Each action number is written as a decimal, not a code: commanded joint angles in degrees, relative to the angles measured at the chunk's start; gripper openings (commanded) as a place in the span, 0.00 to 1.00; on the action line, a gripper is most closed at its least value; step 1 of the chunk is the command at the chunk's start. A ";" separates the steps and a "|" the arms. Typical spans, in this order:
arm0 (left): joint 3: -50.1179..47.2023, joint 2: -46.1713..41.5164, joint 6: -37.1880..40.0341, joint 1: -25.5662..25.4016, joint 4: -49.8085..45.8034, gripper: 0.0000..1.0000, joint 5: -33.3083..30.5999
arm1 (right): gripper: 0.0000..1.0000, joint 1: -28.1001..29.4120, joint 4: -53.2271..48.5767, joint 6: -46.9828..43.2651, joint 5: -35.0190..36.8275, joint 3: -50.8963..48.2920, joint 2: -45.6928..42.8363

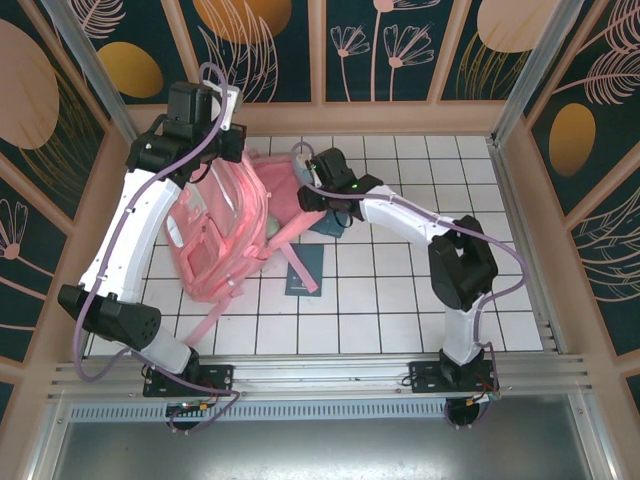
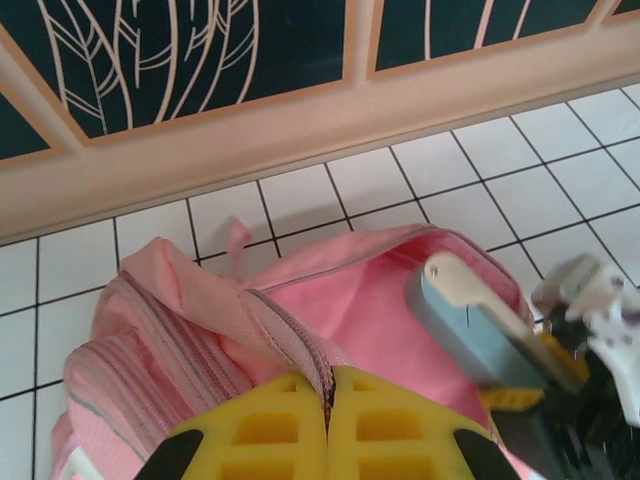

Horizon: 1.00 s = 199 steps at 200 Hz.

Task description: Pack the student bag

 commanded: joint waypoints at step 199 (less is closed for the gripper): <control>-13.25 -13.71 -5.18 -1.67 17.92 0.00 -6.18 | 0.24 19.10 5.17 14.82 -16.16 31.84 23.36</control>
